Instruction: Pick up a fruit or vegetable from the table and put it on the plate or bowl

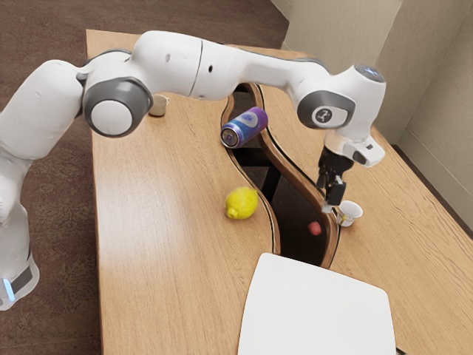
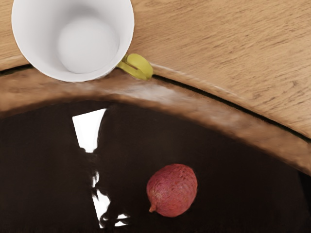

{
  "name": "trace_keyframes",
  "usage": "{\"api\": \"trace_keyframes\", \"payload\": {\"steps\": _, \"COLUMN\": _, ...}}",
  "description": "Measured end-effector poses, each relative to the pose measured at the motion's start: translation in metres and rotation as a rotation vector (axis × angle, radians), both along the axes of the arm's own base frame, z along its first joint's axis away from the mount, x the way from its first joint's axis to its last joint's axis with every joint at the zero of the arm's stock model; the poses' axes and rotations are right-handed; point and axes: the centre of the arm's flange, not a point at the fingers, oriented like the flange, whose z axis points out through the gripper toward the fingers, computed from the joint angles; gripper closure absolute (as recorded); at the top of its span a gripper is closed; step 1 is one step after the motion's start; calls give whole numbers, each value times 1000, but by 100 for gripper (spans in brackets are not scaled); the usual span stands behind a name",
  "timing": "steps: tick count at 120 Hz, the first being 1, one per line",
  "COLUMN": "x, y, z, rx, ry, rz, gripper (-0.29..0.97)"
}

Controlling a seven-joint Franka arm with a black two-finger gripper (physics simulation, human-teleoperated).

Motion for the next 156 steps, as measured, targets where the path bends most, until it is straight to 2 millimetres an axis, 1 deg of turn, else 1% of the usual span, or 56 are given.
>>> {"api": "trace_keyframes", "payload": {"steps": 7, "x": -2, "y": 4, "z": -16, "rx": -21, "ry": 41, "rz": 2, "gripper": 0}}
{"api": "trace_keyframes", "payload": {"steps": 15, "x": -2, "y": 6, "z": -30, "rx": -38, "ry": 72, "rz": -1, "gripper": 0}}
{"api": "trace_keyframes", "payload": {"steps": 36, "x": -2, "y": -4, "z": -49, "rx": -74, "ry": 112, "rz": -30, "gripper": 0}}
{"api": "trace_keyframes", "payload": {"steps": 55, "x": 0, "y": -1, "z": -63, "rx": -88, "ry": 135, "rz": -38, "gripper": 0}}
{"api": "trace_keyframes", "payload": {"steps": 89, "x": 1, "y": -3, "z": -75, "rx": -102, "ry": 154, "rz": -57, "gripper": 1}}
{"api": "trace_keyframes", "payload": {"steps": 104, "x": 3, "y": 3, "z": -73, "rx": -95, "ry": 145, "rz": -60, "gripper": 1}}
{"api": "trace_keyframes", "payload": {"steps": 114, "x": 6, "y": 8, "z": -80, "rx": -94, "ry": 147, "rz": -62, "gripper": 1}}
{"api": "trace_keyframes", "payload": {"steps": 126, "x": 9, "y": 9, "z": -87, "rx": -97, "ry": 149, "rz": -69, "gripper": 1}}
{"api": "trace_keyframes", "payload": {"steps": 136, "x": 12, "y": 8, "z": -84, "rx": -100, "ry": 134, "rz": -78, "gripper": 1}}
{"api": "trace_keyframes", "payload": {"steps": 156, "x": 16, "y": 8, "z": -90, "rx": -104, "ry": 117, "rz": -95, "gripper": 0}}
